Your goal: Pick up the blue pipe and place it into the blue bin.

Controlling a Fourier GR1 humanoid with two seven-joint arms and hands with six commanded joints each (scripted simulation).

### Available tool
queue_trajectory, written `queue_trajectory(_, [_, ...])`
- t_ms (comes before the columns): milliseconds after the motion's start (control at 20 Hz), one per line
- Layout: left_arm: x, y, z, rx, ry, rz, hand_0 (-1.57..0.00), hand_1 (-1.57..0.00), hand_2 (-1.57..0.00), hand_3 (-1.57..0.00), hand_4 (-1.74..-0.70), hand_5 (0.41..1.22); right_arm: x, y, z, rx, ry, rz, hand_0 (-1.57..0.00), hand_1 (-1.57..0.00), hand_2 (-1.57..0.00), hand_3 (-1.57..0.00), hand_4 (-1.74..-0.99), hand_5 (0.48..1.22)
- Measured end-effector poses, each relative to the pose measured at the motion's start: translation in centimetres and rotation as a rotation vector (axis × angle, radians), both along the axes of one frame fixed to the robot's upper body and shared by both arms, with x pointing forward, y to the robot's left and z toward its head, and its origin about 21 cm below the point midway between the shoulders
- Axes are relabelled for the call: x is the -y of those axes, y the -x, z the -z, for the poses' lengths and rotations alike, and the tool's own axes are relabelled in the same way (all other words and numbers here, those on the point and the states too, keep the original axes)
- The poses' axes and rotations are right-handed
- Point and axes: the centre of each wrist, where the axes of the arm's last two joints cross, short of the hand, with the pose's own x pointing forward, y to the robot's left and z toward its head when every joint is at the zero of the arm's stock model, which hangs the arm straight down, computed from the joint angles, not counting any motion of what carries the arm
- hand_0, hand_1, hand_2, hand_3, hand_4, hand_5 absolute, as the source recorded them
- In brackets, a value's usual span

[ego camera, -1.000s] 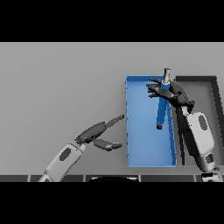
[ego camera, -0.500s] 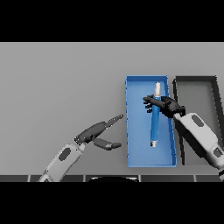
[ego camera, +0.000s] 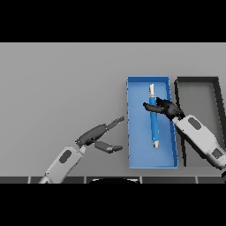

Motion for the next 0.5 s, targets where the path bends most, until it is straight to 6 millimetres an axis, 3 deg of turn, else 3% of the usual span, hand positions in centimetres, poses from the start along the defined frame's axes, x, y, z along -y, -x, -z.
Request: queue_trajectory(500, [-0.17, -0.3, 0.41, -0.017, -0.005, -0.002, 0.0, 0.0, 0.0, 0.0, -0.92, 0.468, 0.33, 0.02, 0.36, 0.019, -0.039, -0.016, -0.01, -0.01, -0.01, -0.01, -1.129, 0.677])
